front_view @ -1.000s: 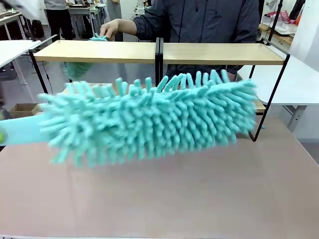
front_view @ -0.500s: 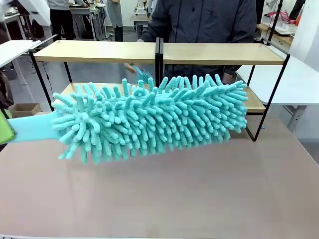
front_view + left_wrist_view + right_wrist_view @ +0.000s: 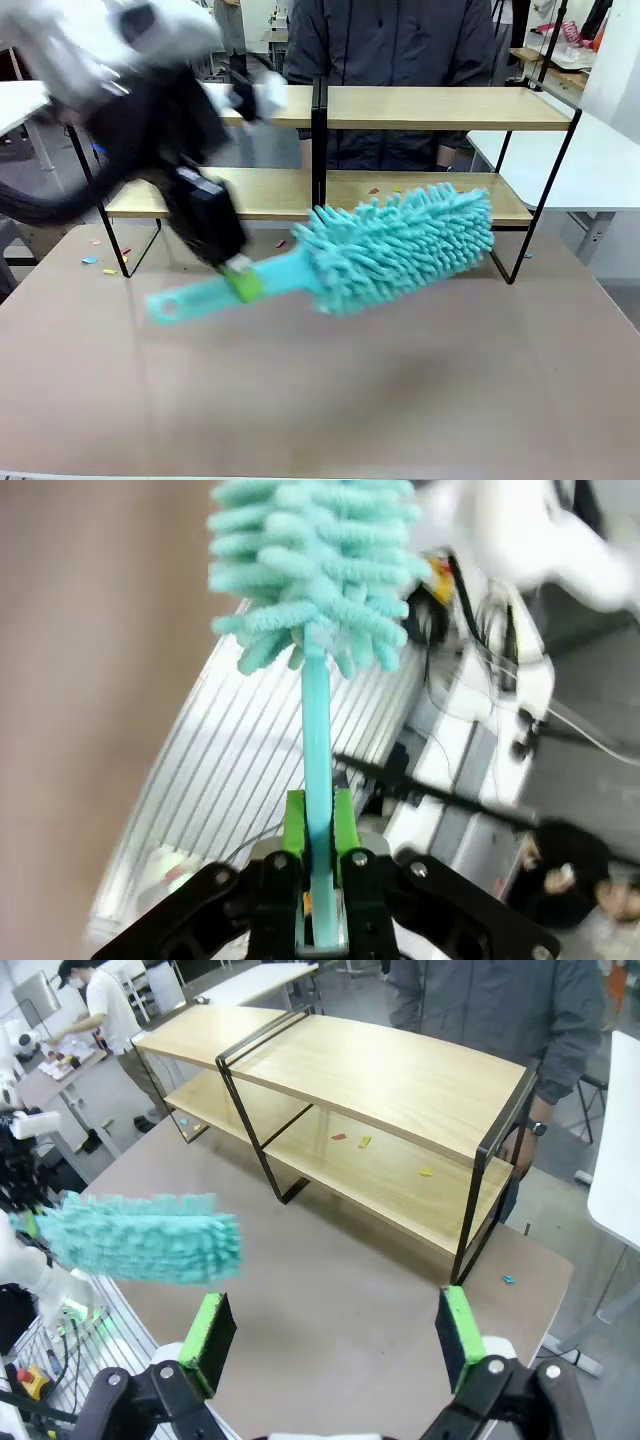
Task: Clean the shelves.
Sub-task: Clean another randomly selected level of the Shelf with the Duster.
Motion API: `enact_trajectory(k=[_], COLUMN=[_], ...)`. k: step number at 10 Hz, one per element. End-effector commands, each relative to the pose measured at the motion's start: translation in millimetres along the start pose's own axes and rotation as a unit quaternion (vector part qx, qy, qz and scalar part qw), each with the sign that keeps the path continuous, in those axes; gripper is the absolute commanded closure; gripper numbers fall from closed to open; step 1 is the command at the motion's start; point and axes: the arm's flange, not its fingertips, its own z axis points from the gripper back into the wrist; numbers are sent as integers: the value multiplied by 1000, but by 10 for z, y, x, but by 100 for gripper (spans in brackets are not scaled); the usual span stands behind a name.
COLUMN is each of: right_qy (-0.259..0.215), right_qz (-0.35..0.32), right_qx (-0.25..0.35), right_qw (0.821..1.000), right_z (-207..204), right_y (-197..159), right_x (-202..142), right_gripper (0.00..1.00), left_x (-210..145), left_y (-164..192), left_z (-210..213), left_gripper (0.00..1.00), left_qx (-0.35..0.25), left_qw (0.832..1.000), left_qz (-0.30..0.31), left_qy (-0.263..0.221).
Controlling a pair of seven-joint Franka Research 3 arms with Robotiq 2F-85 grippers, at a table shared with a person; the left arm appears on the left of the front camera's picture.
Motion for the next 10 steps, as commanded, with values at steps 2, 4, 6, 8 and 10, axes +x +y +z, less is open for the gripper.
enact_trajectory(k=[2,4,6,8,10], right_qy=[-3,-3,-3,-3,-3], right_qz=[1,1,1,1,1], right_qx=[5,5,5,5,5], right_qw=[1000,1000,1000,1000,1000], right_z=[2,2,2,2,2], right_y=[-5,-5,-5,-5,-5], right_x=[13,13,13,13,13], right_gripper=[0,0,0,0,0], left_x=[520,747,616,616,684], left_y=[-168,-177,-249,-249,-254], left_z=[-903,-1317,-1263,-1263,-1331], left_gripper=[100,100,100,100,88], left_qx=[65,154,102,102,106], left_qw=[988,973,983,983,981], left_qz=[140,135,127,127,132], left_qy=[-26,-110,-79,-79,-92])
